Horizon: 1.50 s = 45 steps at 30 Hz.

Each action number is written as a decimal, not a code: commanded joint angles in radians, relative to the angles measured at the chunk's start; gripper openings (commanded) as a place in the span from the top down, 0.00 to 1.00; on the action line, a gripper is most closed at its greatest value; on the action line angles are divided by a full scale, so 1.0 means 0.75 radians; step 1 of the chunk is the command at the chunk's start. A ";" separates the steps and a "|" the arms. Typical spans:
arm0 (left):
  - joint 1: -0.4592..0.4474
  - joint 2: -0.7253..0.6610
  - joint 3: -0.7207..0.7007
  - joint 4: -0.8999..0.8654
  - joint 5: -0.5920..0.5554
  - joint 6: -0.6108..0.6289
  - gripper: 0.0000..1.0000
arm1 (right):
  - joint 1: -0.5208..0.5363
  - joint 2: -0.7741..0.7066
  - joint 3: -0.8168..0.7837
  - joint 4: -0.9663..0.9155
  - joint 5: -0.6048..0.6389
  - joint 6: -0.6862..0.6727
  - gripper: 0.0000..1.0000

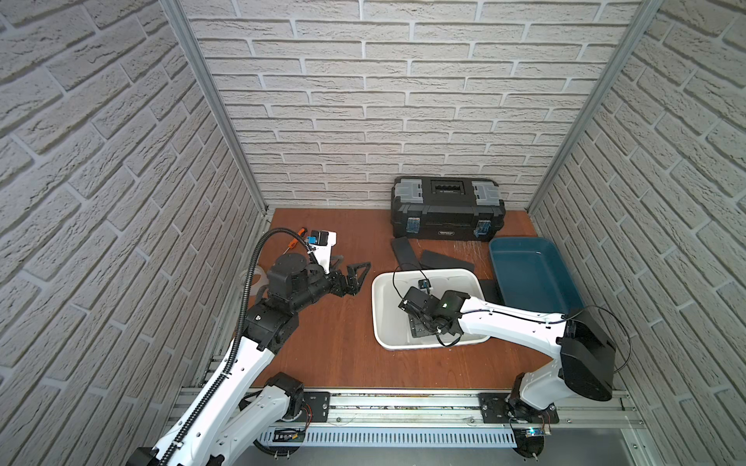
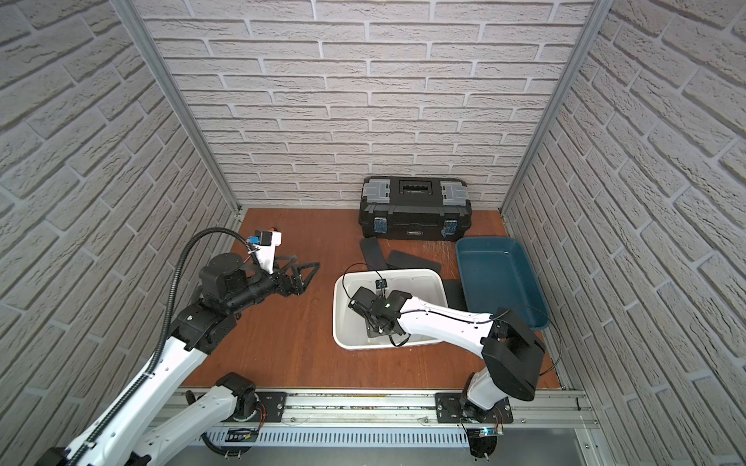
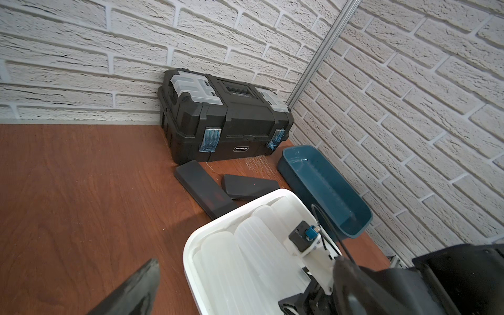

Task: Place the pencil cases by color into the storage box
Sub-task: Place the pencil case at the storage box, then move the storage box to the center of the board.

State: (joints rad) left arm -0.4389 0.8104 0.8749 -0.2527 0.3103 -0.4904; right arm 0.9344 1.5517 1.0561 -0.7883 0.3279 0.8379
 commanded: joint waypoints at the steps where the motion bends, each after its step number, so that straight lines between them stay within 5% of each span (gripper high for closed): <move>1: -0.005 -0.014 -0.018 0.088 -0.014 0.021 0.02 | -0.013 0.026 -0.001 0.037 -0.018 0.005 0.29; 10: -0.005 -0.015 -0.018 0.089 -0.017 0.022 0.02 | -0.026 0.167 0.089 0.026 -0.116 -0.007 0.29; 15: -0.006 -0.013 -0.015 0.086 -0.016 0.023 0.02 | -0.027 0.152 0.111 -0.017 -0.088 -0.017 0.13; 20: -0.005 -0.007 -0.005 0.087 -0.015 0.023 0.02 | -0.025 0.029 0.107 -0.056 0.000 -0.029 0.04; 28: -0.007 0.049 0.014 0.031 -0.079 0.019 0.02 | -0.033 -0.223 0.151 -0.135 0.160 -0.065 0.06; 36: -0.126 0.238 0.049 -0.238 -0.357 0.014 0.02 | -0.219 -0.518 0.052 -0.118 0.090 -0.158 0.11; 45: -0.202 0.446 -0.057 -0.238 -0.418 -0.017 0.02 | -0.294 -0.656 0.038 -0.101 0.096 -0.285 0.11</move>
State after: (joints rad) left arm -0.5831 1.1229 0.8539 -0.4244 0.0418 -0.4942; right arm 0.7223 1.0752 1.1015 -0.8745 0.3985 0.6731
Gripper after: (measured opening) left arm 0.983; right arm 0.887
